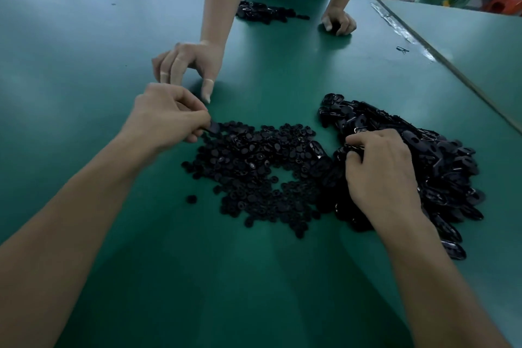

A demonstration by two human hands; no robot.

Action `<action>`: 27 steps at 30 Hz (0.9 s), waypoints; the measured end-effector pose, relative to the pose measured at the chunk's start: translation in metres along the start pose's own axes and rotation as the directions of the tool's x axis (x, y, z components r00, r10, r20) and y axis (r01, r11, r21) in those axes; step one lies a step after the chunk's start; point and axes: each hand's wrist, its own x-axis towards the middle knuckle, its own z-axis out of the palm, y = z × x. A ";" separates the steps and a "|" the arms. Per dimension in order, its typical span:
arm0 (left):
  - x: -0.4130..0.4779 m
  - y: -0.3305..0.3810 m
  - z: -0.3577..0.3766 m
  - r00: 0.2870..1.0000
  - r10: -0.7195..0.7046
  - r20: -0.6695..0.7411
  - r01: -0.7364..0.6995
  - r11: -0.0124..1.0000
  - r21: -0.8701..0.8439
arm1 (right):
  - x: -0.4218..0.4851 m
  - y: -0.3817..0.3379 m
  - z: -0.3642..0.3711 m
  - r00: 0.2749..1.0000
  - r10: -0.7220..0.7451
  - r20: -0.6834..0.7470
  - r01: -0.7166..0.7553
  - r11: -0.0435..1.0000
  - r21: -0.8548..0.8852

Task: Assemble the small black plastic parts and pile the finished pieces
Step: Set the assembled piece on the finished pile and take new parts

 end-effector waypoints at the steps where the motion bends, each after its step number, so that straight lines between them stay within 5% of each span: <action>1: 0.000 0.000 0.000 1.000 -0.010 0.020 0.009 1.000 0.013 | 0.000 0.000 0.000 1.000 0.003 0.002 -0.003 1.000 -0.010; 13: 0.001 -0.008 0.000 0.999 -0.041 -0.015 0.043 0.992 0.116 | 0.006 0.004 0.001 0.999 -0.012 0.034 0.015 0.996 -0.085; 27: 0.006 -0.020 -0.003 0.997 -0.002 -0.075 0.016 0.981 0.192 | 0.007 0.003 -0.001 0.983 -0.047 -0.177 0.062 0.995 0.082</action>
